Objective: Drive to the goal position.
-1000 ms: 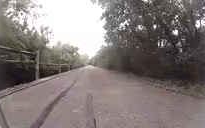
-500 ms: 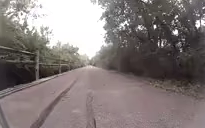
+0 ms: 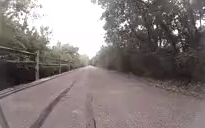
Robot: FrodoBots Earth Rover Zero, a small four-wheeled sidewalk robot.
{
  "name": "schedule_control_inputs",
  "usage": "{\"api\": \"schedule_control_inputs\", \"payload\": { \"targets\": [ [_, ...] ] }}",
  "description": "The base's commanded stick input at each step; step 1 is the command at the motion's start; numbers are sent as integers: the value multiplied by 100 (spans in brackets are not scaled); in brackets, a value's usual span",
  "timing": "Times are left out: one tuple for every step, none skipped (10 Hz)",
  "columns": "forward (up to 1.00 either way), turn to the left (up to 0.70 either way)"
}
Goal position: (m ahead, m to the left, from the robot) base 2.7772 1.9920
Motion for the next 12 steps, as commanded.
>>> {"api": "schedule_control_inputs", "payload": {
  "targets": [
    [7, 0],
    [7, 0],
    [7, 0],
    [7, 0],
    [7, 0],
    [7, 0],
    [7, 0],
    [7, 0],
    [7, 0],
    [7, 0],
    [7, 0],
    [7, 0]
  ]
}}
